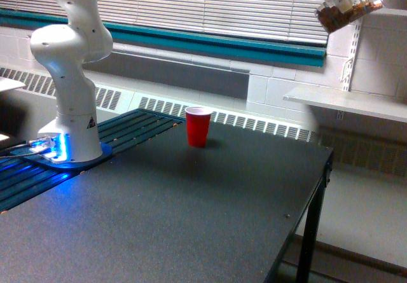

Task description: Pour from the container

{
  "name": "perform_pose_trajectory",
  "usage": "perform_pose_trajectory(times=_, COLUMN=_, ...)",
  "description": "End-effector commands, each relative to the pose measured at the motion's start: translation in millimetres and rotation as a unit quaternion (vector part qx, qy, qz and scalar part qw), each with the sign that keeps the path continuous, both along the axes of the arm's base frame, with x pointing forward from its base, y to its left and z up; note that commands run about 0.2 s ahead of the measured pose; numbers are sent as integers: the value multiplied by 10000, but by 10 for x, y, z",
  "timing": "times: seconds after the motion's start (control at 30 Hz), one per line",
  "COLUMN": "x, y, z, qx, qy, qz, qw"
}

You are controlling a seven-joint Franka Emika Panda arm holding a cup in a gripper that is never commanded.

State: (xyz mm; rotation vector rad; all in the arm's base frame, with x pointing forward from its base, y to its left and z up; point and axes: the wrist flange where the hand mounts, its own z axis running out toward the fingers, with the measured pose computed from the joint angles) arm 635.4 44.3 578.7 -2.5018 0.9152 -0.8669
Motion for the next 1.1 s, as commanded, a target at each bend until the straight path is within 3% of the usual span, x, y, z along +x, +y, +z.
perform_pose_trajectory(times=0.03, x=-144, y=244, z=51, qx=-132, qy=-141, qz=218, qw=9996)
perform_pose_trajectory(times=0.37, x=-532, y=501, z=-77, qx=-291, qy=-183, qz=539, qw=9980)
perform_pose_trajectory(times=0.57, x=-841, y=698, z=-99, qx=-273, qy=-284, qz=801, qw=9960)
perform_pose_trajectory(times=1.1, x=-1850, y=1419, z=-186, qx=-320, qy=-585, qz=1706, qw=9831)
